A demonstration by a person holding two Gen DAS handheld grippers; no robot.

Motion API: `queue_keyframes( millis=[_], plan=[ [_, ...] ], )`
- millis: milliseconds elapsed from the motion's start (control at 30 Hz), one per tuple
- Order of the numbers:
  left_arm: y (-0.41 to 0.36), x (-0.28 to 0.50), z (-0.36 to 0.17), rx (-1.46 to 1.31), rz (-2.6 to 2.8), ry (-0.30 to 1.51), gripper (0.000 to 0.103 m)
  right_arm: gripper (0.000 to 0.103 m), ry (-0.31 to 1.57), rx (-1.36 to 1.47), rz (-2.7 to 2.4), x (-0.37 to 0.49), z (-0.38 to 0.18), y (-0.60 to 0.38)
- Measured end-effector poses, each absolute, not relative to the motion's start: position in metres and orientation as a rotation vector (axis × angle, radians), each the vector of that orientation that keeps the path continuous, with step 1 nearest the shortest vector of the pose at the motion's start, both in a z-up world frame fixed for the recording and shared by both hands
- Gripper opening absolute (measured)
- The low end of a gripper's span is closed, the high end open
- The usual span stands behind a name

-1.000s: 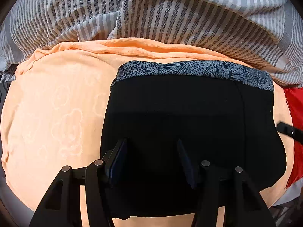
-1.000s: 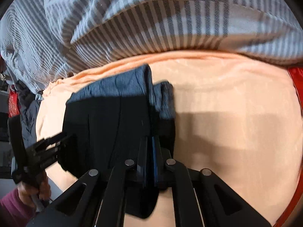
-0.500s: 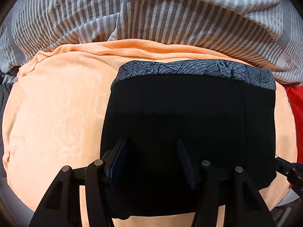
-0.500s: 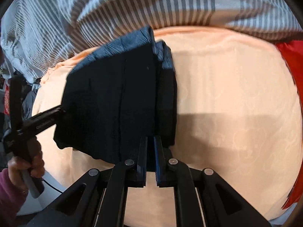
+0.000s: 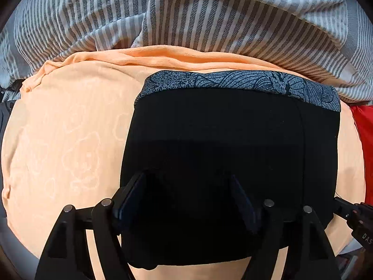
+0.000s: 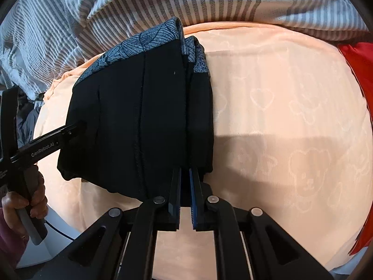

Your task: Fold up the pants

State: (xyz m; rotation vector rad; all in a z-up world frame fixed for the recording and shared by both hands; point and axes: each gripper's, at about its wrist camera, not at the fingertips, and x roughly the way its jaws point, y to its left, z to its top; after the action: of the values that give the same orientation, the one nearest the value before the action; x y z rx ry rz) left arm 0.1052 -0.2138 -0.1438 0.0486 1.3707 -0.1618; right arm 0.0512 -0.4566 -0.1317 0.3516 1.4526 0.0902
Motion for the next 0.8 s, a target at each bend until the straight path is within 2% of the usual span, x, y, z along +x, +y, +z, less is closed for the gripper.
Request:
queue_keyframes(
  millis=[400,467,633,767,800],
  plan=[
    [-0.216,0.104,-0.143,0.048,-0.154,1.366,0.076,0.01,1.457,0.363,0.075,0.049,-0.13,-0.459],
    [-0.216,0.104,-0.143,0.046,-0.154,1.368,0.076,0.02,1.458,0.374,0.057,0.047,-0.13,-0.462],
    [-0.216,0.106,-0.142,0.046,-0.154,1.384,0.077,0.032,1.463,0.423,0.029,0.043,-0.127,-0.472],
    [-0.217,0.106,-0.139,0.058,-0.156,1.395,0.077,0.051,1.463,0.425,0.023,0.038,-0.121,-0.475],
    [-0.216,0.106,-0.139,0.058,-0.16,1.396,0.077,0.052,1.464,0.436,0.023,0.037,-0.121,-0.477]
  ],
)
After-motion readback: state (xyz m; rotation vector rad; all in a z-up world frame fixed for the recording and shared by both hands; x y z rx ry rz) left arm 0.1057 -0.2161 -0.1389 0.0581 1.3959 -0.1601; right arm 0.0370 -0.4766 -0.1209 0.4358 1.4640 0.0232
